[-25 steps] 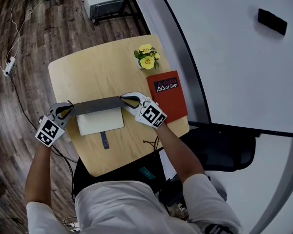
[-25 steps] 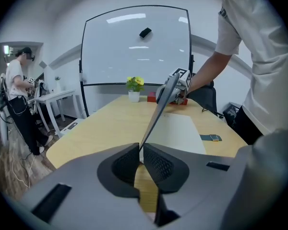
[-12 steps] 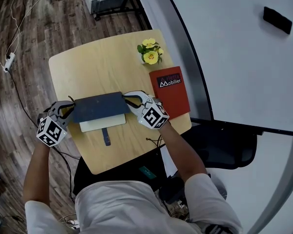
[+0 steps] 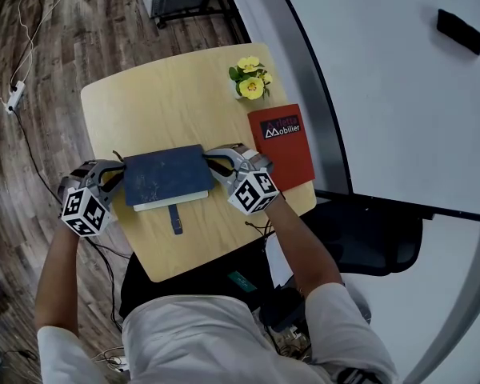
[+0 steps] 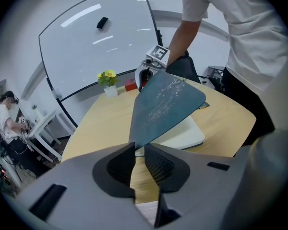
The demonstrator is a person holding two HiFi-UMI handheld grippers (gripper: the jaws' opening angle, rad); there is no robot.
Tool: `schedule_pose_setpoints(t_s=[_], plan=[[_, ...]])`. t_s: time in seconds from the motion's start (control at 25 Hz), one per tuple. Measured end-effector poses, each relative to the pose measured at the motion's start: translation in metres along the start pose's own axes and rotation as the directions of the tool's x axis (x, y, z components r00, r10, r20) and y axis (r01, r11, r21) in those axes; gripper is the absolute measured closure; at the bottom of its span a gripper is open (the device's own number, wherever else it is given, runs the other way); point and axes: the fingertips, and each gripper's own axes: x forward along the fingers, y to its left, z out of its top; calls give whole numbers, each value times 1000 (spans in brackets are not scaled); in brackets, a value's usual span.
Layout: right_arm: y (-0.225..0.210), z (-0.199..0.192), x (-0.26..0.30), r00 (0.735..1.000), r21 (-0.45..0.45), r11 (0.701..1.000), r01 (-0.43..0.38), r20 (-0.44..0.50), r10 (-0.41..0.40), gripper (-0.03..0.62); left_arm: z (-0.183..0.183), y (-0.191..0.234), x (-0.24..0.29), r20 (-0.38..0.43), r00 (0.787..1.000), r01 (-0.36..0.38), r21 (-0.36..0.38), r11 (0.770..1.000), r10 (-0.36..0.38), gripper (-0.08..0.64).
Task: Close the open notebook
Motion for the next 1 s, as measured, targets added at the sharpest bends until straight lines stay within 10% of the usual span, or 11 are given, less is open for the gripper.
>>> schedule_pose_setpoints(t_s=[0.4,1.0], plan=[[8,-3,2,998,-100,995,-22,-68,15,541,-5,-10,1,-157,985,104,171,980,-78,479],[19,-18,-21,994,-17,1000,-17,-108,15,540,-9,-22,-8,-150,982,136,155,978,-113,434]])
